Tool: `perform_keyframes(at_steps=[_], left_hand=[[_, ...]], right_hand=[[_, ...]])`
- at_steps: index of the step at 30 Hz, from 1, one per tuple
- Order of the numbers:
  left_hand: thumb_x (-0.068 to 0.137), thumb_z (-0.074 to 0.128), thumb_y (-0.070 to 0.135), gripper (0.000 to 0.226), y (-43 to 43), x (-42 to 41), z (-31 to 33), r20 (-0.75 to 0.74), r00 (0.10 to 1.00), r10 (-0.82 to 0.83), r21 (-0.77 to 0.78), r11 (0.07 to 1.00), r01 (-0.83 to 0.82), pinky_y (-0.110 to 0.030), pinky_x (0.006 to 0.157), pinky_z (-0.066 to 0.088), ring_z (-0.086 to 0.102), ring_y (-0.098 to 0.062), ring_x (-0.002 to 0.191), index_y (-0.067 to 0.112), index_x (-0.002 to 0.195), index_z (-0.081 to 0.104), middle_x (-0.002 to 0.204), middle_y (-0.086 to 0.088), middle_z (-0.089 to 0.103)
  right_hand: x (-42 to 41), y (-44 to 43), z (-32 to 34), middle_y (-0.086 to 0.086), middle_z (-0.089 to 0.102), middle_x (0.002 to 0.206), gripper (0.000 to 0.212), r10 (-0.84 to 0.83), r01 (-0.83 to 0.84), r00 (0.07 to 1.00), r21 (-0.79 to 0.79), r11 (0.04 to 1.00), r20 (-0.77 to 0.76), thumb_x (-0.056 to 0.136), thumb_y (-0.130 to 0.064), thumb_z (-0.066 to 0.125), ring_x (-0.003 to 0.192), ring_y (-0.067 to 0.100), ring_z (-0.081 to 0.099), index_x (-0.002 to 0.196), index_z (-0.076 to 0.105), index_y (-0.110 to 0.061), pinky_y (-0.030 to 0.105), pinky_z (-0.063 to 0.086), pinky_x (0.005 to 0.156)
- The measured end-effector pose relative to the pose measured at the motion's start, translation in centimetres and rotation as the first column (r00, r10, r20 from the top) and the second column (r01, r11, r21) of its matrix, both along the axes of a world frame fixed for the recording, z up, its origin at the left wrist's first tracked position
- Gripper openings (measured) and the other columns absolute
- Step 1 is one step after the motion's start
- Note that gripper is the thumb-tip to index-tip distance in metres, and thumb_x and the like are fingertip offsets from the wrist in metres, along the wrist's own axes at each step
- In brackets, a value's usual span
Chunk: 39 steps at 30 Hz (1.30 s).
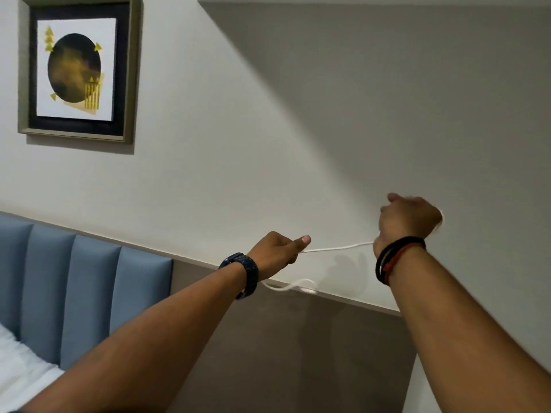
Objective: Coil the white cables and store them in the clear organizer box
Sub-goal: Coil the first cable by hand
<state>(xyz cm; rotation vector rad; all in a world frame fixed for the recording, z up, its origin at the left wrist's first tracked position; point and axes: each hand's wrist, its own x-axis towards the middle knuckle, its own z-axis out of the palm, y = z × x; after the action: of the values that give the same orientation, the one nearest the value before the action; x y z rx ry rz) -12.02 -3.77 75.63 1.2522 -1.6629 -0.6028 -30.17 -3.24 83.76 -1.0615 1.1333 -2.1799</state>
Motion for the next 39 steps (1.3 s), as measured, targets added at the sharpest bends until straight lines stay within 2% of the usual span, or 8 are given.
perform_keyframes(at_steps=[7,12,18,23,28,33,35,39], left_hand=[[0.087,0.054,0.051,0.057,0.1,1.0,2.4,-0.002,0.989,0.149,-0.138,0.979,-0.148,-0.021,0.042,0.024,0.018,-0.009,0.033,0.015,0.048,0.034,0.045,0.002,0.032],[0.088,0.054,0.05,0.06,-0.5,2.8,2.7,-0.031,0.97,0.241,-0.183,0.953,-0.242,-0.024,0.047,0.024,0.019,-0.013,0.037,0.016,0.043,0.031,0.062,-0.012,0.044],[0.09,0.051,0.05,0.06,-0.4,2.5,1.9,-0.125,0.966,0.224,-0.159,0.957,-0.243,-0.025,0.048,0.023,0.022,-0.015,0.041,0.017,0.042,0.035,0.049,-0.002,0.037],[0.09,0.042,0.058,0.06,0.3,-0.1,0.4,-0.031,0.994,0.105,-0.036,0.994,-0.106,-0.023,0.047,0.025,0.026,-0.011,0.037,0.017,0.047,0.045,0.045,0.004,0.036],[0.089,0.04,0.061,0.06,0.9,-0.8,-0.8,0.051,0.998,0.024,-0.021,1.0,-0.023,-0.024,0.049,0.024,0.021,-0.011,0.04,0.018,0.047,0.037,0.048,0.003,0.03],[0.089,0.044,0.058,0.059,1.5,-1.1,0.4,0.107,0.994,-0.021,-0.102,0.994,0.032,-0.026,0.05,0.023,0.022,-0.013,0.043,0.019,0.045,0.037,0.049,0.001,0.03],[0.089,0.046,0.056,0.059,1.4,-0.3,0.7,0.126,0.992,-0.014,-0.134,0.991,0.031,-0.026,0.051,0.022,0.021,-0.013,0.045,0.018,0.046,0.034,0.049,0.002,0.027],[0.091,0.045,0.05,0.053,1.0,1.4,0.7,0.257,0.966,0.037,-0.224,0.974,0.022,-0.028,0.054,0.026,0.026,-0.016,0.049,0.01,0.057,0.042,0.052,-0.002,0.033]], right_hand=[[0.5,-0.2,-4.8,0.021,0.064,0.101,0.046,0.127,0.294,0.361,0.242,0.925,-0.924,0.099,-0.037,0.035,0.098,0.036,0.06,0.097,0.059,0.002,0.029,0.037,0.074],[0.5,1.8,-4.9,-0.003,0.038,0.043,0.081,0.813,-0.17,0.284,0.807,0.565,-0.509,0.075,-0.084,0.017,0.038,0.013,0.034,0.064,0.052,-0.012,0.022,0.032,0.043],[0.7,4.0,-2.4,-0.008,0.024,0.036,0.052,0.984,-0.851,0.071,0.504,0.146,-0.165,0.088,-0.055,0.041,0.034,0.009,0.02,0.056,0.04,-0.014,0.023,0.014,0.039],[2.7,4.6,-0.7,-0.007,0.032,0.043,0.026,0.836,-0.831,0.543,-0.194,0.522,-0.078,0.094,-0.017,0.047,0.04,0.01,0.029,0.067,0.048,-0.015,0.02,0.026,0.041],[1.3,1.9,0.4,0.005,0.059,0.07,0.017,0.027,-0.063,0.992,-0.301,0.952,-0.123,0.092,-0.007,0.039,0.056,0.011,0.049,0.083,0.048,-0.018,0.018,0.041,0.055],[0.3,0.4,-4.2,0.017,0.067,0.091,0.034,-0.393,0.291,0.374,-0.296,0.91,-0.84,0.096,-0.032,0.042,0.083,0.031,0.062,0.098,0.056,-0.002,0.032,0.044,0.07],[0.1,0.7,-5.4,0.015,0.067,0.083,0.061,-0.142,0.32,0.136,-0.092,0.943,-0.98,0.092,-0.058,0.028,0.073,0.029,0.059,0.089,0.056,-0.004,0.033,0.041,0.062],[0.5,1.9,-5.8,0.003,0.053,0.056,0.073,0.426,0.113,0.169,0.446,0.888,-0.889,0.085,-0.073,0.018,0.049,0.018,0.046,0.06,0.047,-0.011,0.031,0.041,0.059]])
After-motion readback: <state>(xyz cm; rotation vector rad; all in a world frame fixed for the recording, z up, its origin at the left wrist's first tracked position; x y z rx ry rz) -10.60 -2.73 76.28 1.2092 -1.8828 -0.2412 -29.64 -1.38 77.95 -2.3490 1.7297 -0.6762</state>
